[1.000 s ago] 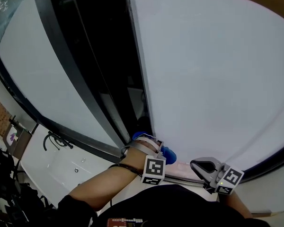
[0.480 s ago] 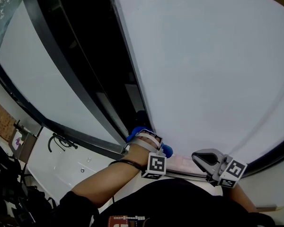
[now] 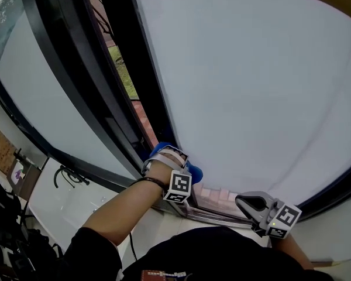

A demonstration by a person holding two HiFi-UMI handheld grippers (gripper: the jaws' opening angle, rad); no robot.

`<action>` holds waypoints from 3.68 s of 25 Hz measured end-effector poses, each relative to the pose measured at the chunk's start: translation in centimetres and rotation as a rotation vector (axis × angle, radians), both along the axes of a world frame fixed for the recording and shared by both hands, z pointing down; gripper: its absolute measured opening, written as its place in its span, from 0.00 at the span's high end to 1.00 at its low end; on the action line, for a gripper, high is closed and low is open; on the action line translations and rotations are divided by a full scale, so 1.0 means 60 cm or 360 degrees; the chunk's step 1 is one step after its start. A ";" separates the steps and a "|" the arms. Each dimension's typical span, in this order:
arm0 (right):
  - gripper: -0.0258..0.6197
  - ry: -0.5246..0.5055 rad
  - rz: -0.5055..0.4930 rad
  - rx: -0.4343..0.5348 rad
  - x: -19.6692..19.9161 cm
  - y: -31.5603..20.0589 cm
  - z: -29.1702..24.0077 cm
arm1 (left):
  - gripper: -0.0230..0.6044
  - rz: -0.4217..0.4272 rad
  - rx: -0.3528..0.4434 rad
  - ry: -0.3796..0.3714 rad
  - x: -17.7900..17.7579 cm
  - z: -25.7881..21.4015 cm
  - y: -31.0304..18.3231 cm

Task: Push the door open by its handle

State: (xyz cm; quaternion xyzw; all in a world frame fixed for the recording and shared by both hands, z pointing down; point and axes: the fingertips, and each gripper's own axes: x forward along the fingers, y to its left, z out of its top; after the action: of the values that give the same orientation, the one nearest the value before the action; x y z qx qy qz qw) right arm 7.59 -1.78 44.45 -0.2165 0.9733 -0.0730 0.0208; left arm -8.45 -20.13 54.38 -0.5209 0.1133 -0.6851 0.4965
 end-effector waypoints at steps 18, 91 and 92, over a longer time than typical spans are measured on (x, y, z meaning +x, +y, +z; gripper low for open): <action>0.96 0.0052 0.0165 0.0000 0.059 -0.067 0.047 | 0.94 0.0048 -0.0029 0.0017 0.093 0.038 -0.255; 0.96 0.0289 0.0341 -0.0153 0.215 -1.158 0.170 | 0.82 -0.0229 -0.1632 0.3215 0.248 -0.044 -0.969; 0.96 0.0300 0.0334 -0.0147 0.204 -1.177 0.170 | 0.93 -0.0313 -0.1663 0.3293 0.222 -0.029 -0.973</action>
State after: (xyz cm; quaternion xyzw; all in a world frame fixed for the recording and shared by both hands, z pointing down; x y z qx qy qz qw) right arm 19.82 -72.41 54.64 -0.3238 0.9385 -0.0946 -0.0730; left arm 4.89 -78.52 52.66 -0.9618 0.2084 0.0685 -0.1637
